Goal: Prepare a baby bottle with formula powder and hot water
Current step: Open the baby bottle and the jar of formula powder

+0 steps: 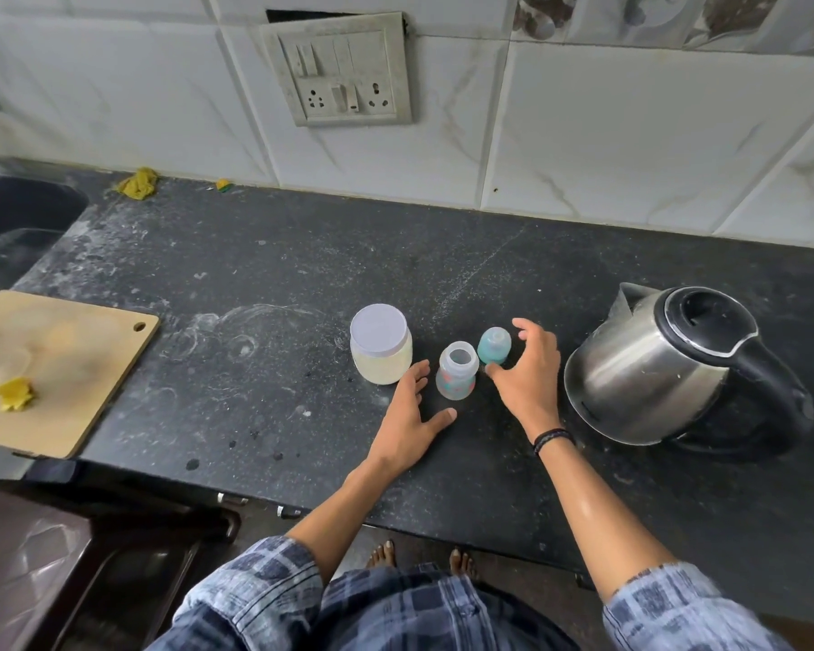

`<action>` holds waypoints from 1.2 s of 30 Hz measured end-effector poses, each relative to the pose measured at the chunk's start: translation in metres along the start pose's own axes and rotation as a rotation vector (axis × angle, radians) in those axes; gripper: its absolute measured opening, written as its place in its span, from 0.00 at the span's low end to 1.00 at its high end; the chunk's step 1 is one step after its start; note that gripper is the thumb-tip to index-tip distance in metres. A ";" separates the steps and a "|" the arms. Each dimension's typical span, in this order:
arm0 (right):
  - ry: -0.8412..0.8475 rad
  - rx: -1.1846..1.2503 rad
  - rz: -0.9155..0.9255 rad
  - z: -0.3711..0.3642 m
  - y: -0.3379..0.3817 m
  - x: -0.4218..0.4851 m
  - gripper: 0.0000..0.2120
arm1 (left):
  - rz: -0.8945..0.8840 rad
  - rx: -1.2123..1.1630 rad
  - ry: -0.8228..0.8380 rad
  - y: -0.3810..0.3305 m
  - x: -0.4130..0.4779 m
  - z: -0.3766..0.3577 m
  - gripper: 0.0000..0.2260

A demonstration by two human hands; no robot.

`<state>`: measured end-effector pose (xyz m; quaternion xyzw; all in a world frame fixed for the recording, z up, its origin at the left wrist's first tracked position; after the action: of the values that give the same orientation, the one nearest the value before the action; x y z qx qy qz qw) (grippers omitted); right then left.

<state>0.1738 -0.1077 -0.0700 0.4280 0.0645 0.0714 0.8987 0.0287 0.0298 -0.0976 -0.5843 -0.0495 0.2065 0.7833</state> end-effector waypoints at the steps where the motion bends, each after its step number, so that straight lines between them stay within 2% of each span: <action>1: -0.039 0.021 0.016 0.001 0.002 -0.008 0.32 | 0.010 -0.012 -0.014 -0.001 -0.002 0.001 0.37; 6: -0.153 0.195 -0.013 -0.001 0.003 -0.049 0.19 | 0.069 -0.048 -0.118 -0.014 -0.010 0.008 0.32; 11: -0.041 0.287 -0.111 -0.009 0.003 -0.078 0.18 | 0.159 0.079 -0.292 -0.023 -0.027 0.025 0.12; 14: 0.006 0.428 -0.211 -0.012 0.003 -0.091 0.11 | 0.299 0.156 -0.400 -0.023 -0.039 0.039 0.07; 16: 0.048 0.473 -0.192 -0.016 0.007 -0.102 0.06 | 0.335 0.130 -0.477 -0.021 -0.043 0.051 0.09; 19: 0.169 0.475 -0.067 -0.023 0.023 -0.116 0.06 | 0.238 0.029 -0.561 -0.017 -0.036 0.067 0.23; 23: 0.250 0.383 0.139 -0.026 0.059 -0.113 0.08 | 0.095 -0.065 -0.469 -0.008 -0.012 0.075 0.44; 25: 0.254 0.309 0.242 -0.026 0.083 -0.103 0.06 | 0.050 -0.080 -0.427 -0.005 -0.002 0.073 0.50; 29: 0.266 0.084 0.361 -0.030 0.125 -0.071 0.07 | -0.044 -0.067 -0.443 -0.006 0.013 0.069 0.47; 32: 0.311 -0.187 0.370 -0.039 0.146 -0.049 0.19 | -0.074 -0.093 -0.454 -0.008 0.018 0.069 0.41; 36: 0.433 -0.488 0.388 -0.053 0.160 -0.031 0.37 | -0.074 -0.136 -0.424 -0.011 0.015 0.071 0.41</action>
<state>0.1220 0.0269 0.0228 0.1807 0.1518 0.3423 0.9095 0.0232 0.0963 -0.0674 -0.5772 -0.2484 0.2920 0.7211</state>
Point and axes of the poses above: each hand's wrist, its own x-axis towards the middle knuckle, its own z-axis out of the back of the hand, y = z × x, the point moved 3 cm from there along x, towards the middle knuckle, and after that the axes turned 6 degrees about -z, right-handed, at the moved point
